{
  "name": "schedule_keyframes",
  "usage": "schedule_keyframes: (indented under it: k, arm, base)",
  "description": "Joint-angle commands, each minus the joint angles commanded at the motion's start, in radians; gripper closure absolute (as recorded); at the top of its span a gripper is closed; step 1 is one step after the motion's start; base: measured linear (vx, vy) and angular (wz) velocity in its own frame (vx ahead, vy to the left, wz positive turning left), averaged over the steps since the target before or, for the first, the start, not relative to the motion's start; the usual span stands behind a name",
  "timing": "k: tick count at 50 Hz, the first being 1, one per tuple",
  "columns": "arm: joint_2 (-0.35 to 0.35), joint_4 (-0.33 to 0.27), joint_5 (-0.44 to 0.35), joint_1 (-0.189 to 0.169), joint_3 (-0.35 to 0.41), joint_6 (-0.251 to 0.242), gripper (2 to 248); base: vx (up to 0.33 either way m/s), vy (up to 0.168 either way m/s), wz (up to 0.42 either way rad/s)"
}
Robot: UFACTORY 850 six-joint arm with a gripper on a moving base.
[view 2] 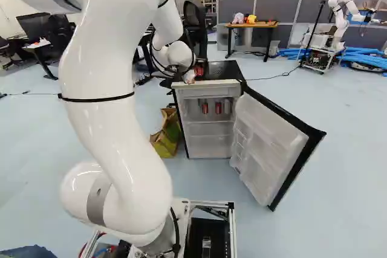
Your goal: Grab a drink from the fridge
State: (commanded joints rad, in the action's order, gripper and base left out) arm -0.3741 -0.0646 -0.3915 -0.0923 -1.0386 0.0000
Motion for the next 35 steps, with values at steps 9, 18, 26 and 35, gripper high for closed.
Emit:
schedule_keyframes:
  k: [9, 18, 26, 35]
  arm:
    - [-0.021, 0.005, 0.0, 0.008, -0.026, 0.0, 160]
    - [-0.034, 0.005, 0.0, 0.011, -0.041, 0.0, 160]
    - [-0.034, 0.005, 0.0, 0.011, -0.041, 0.0, 160]
    - [-0.034, 0.005, 0.0, 0.011, -0.041, 0.0, 160]
  base:
    - [0.0, 0.0, 0.0]
    - [0.0, 0.0, 0.0]
    - [0.0, 0.0, 0.0]
    - [0.0, 0.0, 0.0]
